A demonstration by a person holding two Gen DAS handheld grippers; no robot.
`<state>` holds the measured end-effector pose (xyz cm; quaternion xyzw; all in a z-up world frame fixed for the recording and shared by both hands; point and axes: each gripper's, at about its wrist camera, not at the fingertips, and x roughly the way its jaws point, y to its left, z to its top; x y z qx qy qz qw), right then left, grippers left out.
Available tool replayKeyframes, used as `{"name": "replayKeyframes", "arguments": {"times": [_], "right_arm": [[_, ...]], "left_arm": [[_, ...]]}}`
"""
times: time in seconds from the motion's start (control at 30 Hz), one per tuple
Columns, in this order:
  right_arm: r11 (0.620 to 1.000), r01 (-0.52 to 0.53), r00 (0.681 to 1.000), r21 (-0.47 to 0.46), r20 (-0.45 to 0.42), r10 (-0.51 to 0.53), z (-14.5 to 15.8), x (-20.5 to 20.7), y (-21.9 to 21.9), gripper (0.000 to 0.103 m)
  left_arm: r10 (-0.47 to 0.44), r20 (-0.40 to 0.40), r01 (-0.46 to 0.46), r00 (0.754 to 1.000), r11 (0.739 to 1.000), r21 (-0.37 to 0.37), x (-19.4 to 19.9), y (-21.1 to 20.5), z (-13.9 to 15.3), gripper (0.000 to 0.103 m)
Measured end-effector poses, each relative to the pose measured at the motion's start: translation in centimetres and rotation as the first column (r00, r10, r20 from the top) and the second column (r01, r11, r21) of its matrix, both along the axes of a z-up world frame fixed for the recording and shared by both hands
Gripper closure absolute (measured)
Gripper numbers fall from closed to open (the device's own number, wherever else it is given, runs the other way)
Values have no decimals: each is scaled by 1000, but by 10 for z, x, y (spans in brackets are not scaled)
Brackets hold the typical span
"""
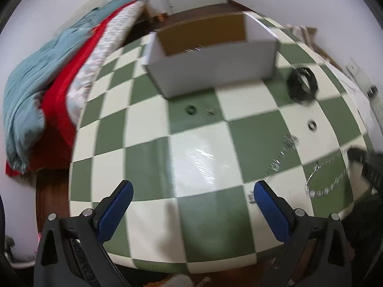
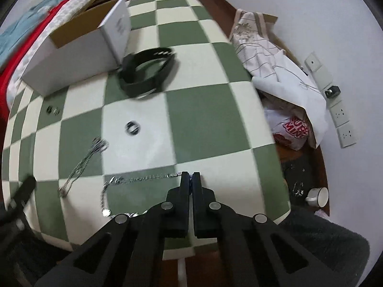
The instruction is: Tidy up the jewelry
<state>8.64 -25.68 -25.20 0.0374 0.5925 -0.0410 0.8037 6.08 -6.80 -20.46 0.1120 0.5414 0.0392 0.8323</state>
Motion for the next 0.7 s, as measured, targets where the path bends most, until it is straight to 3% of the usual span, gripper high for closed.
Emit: {"name": "replayKeyframes", "arguments": {"times": [0.1, 0.13, 0.3, 0.33, 0.37, 0.53, 0.7], "right_arm": [[1000, 17, 1000, 11, 1, -17, 0, 4, -9, 101], [1000, 19, 1000, 12, 1, -19, 0, 4, -11, 101], [1000, 19, 1000, 14, 1, -19, -1, 8, -13, 101], [1000, 19, 1000, 16, 0, -19, -1, 7, -13, 101], [1000, 18, 1000, 16, 0, -18, -1, 7, -12, 101], [999, 21, 1000, 38, -3, -21, -3, 12, -20, 101], [997, 10, 999, 74, 31, -12, 14, 13, -18, 102]], "left_arm": [[-47, -36, 46, 998, 999, -12, 0, -11, -13, 1], [-60, -42, 60, 997, 998, -18, 0, -14, -16, 6], [-122, -25, 120, 992, 991, -61, -2, -25, -23, 54], [-139, -16, 138, 990, 987, -82, -3, -27, -23, 78], [-144, -18, 142, 989, 986, -91, -3, -29, -24, 93], [-159, -16, 157, 987, 984, -86, -5, -34, -25, 103], [-151, -3, 150, 989, 983, -105, -5, -28, -12, 103]]}}
